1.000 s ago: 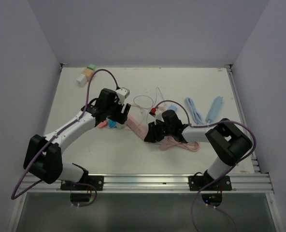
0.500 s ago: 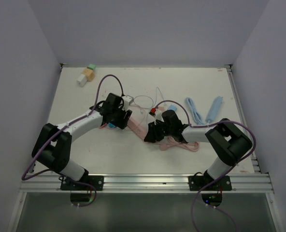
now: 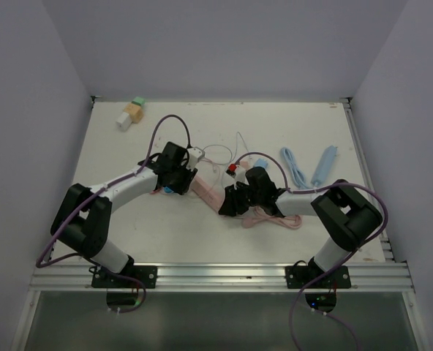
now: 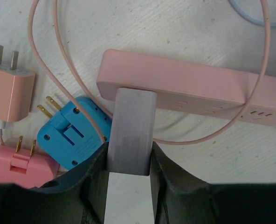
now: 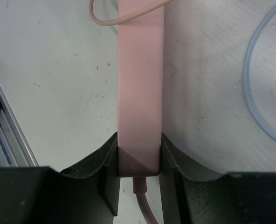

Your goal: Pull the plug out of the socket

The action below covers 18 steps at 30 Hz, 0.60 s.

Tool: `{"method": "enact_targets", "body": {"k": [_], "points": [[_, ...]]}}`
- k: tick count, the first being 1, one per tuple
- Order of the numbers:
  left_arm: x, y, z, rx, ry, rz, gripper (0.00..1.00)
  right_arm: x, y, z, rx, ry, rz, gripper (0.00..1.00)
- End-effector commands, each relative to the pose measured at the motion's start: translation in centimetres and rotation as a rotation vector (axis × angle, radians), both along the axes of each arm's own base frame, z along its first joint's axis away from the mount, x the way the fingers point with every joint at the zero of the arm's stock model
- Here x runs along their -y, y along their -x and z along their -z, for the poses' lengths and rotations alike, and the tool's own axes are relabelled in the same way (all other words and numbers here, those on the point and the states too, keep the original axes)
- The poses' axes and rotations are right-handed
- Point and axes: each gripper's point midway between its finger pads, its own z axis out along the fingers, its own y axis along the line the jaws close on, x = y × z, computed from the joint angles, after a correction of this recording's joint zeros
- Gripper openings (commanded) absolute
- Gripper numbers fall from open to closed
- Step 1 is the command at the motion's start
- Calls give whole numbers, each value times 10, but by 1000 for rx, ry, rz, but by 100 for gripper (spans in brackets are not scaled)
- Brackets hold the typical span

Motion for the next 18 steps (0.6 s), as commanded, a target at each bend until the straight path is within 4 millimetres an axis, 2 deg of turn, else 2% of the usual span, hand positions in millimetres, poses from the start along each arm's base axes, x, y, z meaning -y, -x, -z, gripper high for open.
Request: {"method": "enact_targets", "body": {"k": [1, 2, 3, 4, 5, 7, 8, 9, 10, 11, 12, 16, 18], "points": [[16, -2, -18, 53, 60, 59, 3, -21, -2, -39, 93, -126, -76, 12], [17, -2, -20, 60, 63, 62, 0, -20, 0, -40, 91, -129, -77, 20], [17, -2, -22, 67, 66, 65, 0, -20, 1, -40, 88, -129, -76, 36], [18, -2, -28, 85, 74, 66, 0, -18, 2, -40, 88, -126, -71, 44], [18, -2, -34, 105, 84, 69, 0, -15, 4, -42, 83, -117, -63, 58], [19, -2, -39, 118, 92, 70, 0, -12, 4, -49, 89, -112, -54, 67], [19, -2, -41, 124, 97, 71, 0, -11, 3, -61, 113, -121, -49, 70], [19, -1, -45, 133, 103, 71, 0, -7, 7, -62, 100, -104, -46, 76], [19, -1, -46, 137, 105, 71, 0, -6, 5, -70, 108, -103, -38, 78], [19, -1, -48, 141, 107, 71, 0, -4, 3, -85, 148, -110, -23, 80], [19, -1, -51, 150, 112, 71, 0, 3, 6, -85, 133, -77, -10, 82], [21, 0, -63, 181, 135, 77, 0, 17, -12, -128, 239, -25, 80, 84], [22, 0, -69, 200, 151, 81, 0, 24, -22, -141, 274, 10, 124, 83]]}}
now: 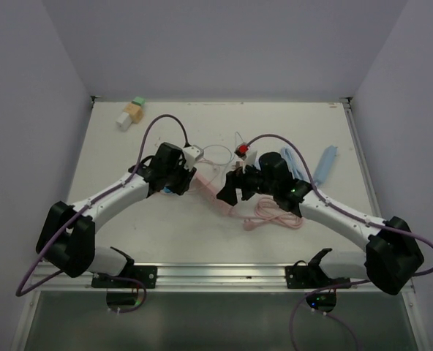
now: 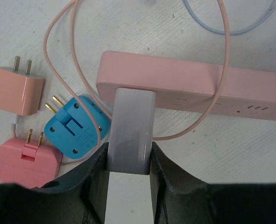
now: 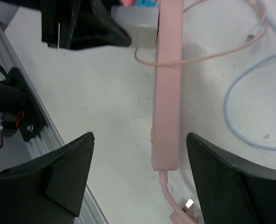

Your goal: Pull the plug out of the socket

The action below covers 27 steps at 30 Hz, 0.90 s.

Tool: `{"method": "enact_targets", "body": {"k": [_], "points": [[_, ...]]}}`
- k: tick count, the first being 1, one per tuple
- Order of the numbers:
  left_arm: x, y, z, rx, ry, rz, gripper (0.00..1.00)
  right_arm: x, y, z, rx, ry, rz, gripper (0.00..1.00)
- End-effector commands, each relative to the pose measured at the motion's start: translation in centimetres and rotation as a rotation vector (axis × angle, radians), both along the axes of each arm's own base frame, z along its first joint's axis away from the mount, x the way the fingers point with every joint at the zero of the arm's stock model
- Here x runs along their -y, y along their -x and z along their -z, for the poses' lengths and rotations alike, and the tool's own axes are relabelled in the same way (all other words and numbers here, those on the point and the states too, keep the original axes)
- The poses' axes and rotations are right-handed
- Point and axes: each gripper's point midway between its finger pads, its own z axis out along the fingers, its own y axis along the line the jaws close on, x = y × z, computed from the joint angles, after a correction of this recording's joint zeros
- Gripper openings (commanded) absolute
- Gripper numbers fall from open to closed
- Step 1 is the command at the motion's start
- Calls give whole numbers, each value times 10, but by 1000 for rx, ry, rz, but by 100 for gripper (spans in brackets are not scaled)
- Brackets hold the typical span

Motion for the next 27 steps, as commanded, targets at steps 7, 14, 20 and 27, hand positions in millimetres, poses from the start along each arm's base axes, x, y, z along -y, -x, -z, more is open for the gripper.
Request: {"method": "enact_targets", "body": {"k": [7, 14, 20, 27], "points": [[15, -10, -48, 165, 114, 33, 0, -23, -62, -57, 82, 60, 91, 74], [1, -17, -63, 248, 88, -30, 0, -73, -81, -35, 4, 94, 20, 66], [-7, -21, -75, 298, 80, -72, 0, -96, -77, -18, -36, 106, -21, 66], [-10, -22, -85, 333, 92, -89, 0, -107, -73, 4, -74, 128, -46, 61]]}}
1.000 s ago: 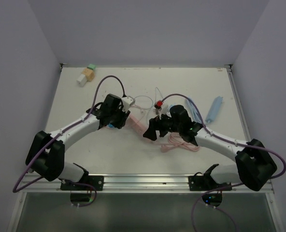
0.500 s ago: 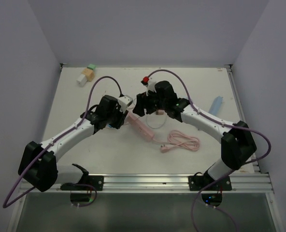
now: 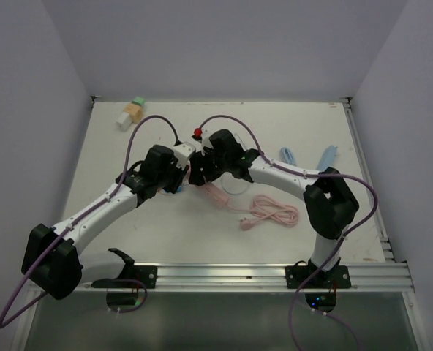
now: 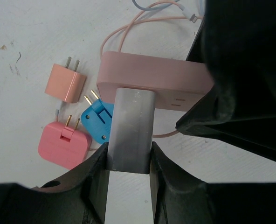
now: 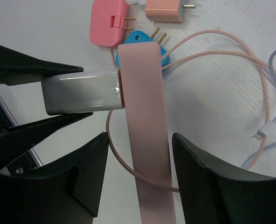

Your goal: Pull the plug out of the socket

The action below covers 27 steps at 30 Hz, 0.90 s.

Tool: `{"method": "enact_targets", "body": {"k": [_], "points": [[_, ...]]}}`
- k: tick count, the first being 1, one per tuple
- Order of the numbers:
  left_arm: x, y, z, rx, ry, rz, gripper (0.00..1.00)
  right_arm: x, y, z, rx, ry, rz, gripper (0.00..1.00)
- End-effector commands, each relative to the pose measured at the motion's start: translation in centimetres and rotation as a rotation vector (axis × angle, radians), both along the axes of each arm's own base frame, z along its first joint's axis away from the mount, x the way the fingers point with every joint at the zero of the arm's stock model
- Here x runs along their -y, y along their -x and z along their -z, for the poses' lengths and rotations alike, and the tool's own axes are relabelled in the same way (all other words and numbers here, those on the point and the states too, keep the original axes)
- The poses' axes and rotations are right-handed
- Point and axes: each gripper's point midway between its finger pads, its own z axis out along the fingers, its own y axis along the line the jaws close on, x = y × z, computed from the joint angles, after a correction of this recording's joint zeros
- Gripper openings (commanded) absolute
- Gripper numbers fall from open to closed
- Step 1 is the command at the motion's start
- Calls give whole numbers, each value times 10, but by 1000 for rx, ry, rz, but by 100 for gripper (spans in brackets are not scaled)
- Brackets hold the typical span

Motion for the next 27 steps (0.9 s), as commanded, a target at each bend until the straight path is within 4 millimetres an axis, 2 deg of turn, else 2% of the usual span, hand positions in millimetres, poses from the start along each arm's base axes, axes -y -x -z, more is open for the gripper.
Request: {"method": "enact_targets", "body": {"k": [1, 5, 8, 9, 11, 15, 16, 21, 25, 27], "points": [[11, -23, -47, 180, 95, -12, 0, -14, 1, -6, -1, -28, -27, 60], [8, -23, -53, 207, 101, -31, 0, -13, 1, 5, -18, -17, -18, 56], [7, -23, -57, 222, 109, -38, 0, -11, 0, 9, -20, -10, -4, 49], [7, -23, -60, 231, 118, -34, 0, -9, 0, 13, -20, -2, 2, 41], [10, -20, -62, 234, 131, -18, 0, -7, -3, 14, -10, 5, 20, 35], [11, -18, -63, 239, 141, -8, 0, -2, -5, 18, -6, 24, 48, 15], [11, -18, -62, 237, 141, -6, 0, 1, -7, 19, -2, 31, 65, 1], [15, -14, -66, 241, 158, 22, 0, 29, -16, 36, -24, 93, 181, 0], [19, -10, -67, 238, 175, 50, 0, 68, -35, 53, -48, 168, 345, 0], [22, -8, -67, 236, 187, 67, 0, 81, -36, 59, -80, 188, 399, 0]]}}
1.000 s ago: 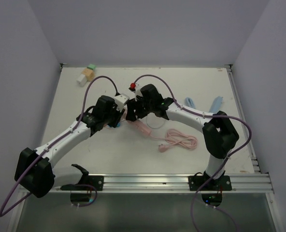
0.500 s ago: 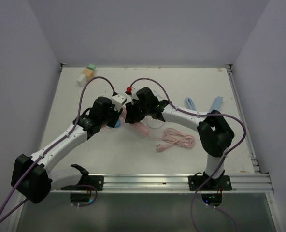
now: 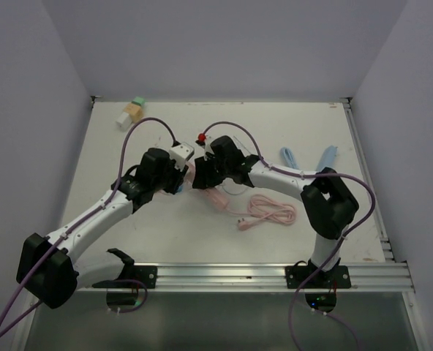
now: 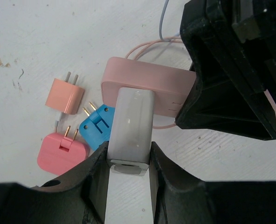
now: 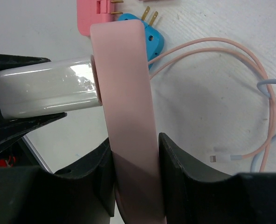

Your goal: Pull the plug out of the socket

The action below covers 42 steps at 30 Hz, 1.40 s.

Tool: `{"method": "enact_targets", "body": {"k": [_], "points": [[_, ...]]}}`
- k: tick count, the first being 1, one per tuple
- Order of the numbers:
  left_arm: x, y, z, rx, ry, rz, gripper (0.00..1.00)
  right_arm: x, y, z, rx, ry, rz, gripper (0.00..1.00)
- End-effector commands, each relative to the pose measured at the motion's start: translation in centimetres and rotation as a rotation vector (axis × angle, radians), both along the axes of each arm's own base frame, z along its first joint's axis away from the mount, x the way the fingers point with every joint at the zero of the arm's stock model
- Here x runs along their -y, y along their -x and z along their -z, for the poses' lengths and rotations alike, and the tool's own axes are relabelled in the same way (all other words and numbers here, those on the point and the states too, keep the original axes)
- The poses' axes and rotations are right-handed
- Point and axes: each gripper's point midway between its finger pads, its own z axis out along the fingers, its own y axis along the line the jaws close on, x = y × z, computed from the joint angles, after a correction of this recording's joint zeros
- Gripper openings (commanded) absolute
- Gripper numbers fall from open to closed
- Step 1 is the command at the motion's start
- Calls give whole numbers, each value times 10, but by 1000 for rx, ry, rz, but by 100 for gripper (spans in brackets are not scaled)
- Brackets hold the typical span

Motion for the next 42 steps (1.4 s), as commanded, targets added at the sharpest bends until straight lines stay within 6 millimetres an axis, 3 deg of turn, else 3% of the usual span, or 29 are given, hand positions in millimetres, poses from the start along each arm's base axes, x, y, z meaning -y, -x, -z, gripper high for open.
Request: {"method": "enact_targets", "body": {"k": [1, 5, 12, 16, 20, 25, 31, 42], "points": [[20, -11, -57, 169, 141, 55, 0, 88, -51, 32, -8, 208, 373, 0], [34, -1, -62, 158, 189, 136, 0, 124, -65, 34, 21, 306, 516, 0], [42, 12, -79, 213, 250, 213, 0, 169, -93, 11, 35, 299, 677, 0], [43, 12, -82, 223, 259, 211, 0, 177, -110, -13, 40, 194, 728, 0], [36, 3, -76, 213, 238, 142, 0, 168, -126, -52, 116, 112, 688, 0], [19, -13, -64, 187, 196, -13, 0, 151, -119, -86, 186, -14, 584, 0], [7, -30, -41, 102, 174, -168, 4, 136, -102, -80, 197, -83, 452, 0], [12, -52, 9, -91, 307, -397, 17, 131, -79, -18, 99, -39, 351, 0]]}}
